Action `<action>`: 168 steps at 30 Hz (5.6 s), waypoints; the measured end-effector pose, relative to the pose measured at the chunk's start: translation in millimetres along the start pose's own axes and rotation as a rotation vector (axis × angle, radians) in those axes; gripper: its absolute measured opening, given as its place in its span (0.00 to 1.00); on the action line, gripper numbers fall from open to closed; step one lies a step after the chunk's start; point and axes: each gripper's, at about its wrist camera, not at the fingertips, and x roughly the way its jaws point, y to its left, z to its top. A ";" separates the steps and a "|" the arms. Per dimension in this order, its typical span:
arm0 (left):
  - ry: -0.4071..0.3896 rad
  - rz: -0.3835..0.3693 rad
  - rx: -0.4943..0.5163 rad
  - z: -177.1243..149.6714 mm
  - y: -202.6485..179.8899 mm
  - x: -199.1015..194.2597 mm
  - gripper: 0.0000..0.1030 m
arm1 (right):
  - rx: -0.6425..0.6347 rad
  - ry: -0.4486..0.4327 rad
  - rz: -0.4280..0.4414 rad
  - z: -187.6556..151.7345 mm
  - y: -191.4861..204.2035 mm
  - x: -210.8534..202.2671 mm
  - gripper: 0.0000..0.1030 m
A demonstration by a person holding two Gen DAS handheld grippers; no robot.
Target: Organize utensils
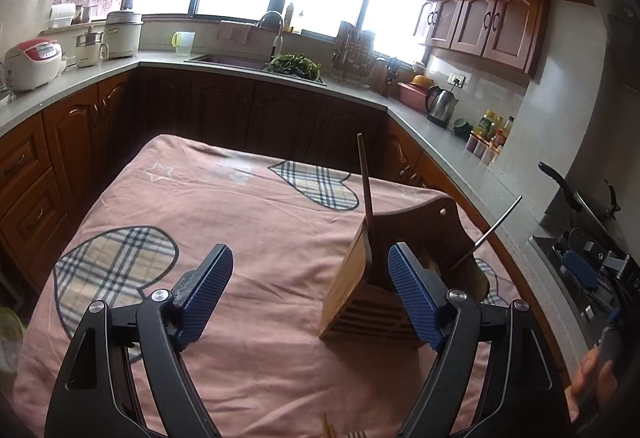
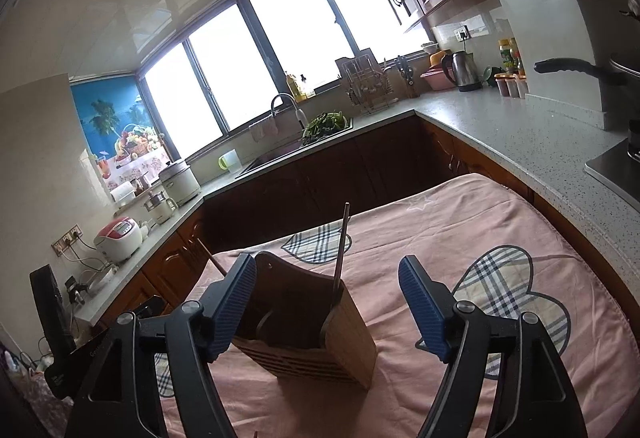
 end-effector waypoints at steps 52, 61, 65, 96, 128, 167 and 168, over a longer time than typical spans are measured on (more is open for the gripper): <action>0.297 -0.062 0.098 -148.5 -5.7 -47.5 0.75 | -0.016 0.322 -0.120 -155.1 -34.1 -67.4 0.65; 0.361 -0.094 0.146 -149.8 -28.3 -20.1 0.55 | -0.012 0.394 -0.107 -151.9 -38.2 -36.7 0.40; 0.389 -0.060 0.114 -143.4 -20.6 0.4 0.46 | -0.014 0.412 -0.099 -149.8 -38.1 -25.6 0.39; 0.484 -0.010 0.176 -139.3 16.8 30.6 0.19 | -0.132 0.547 -0.199 -153.2 -47.8 44.8 0.07; 0.421 -0.065 0.234 -121.9 -11.4 -0.4 0.04 | -0.082 0.501 -0.069 -131.3 -42.6 18.5 0.06; 0.004 -0.144 0.099 -72.1 20.2 -174.8 0.04 | -0.185 0.179 0.023 -70.8 36.1 -117.0 0.04; 0.000 -0.147 0.092 -71.3 21.1 -175.2 0.04 | -0.184 0.176 0.025 -69.9 36.4 -117.7 0.04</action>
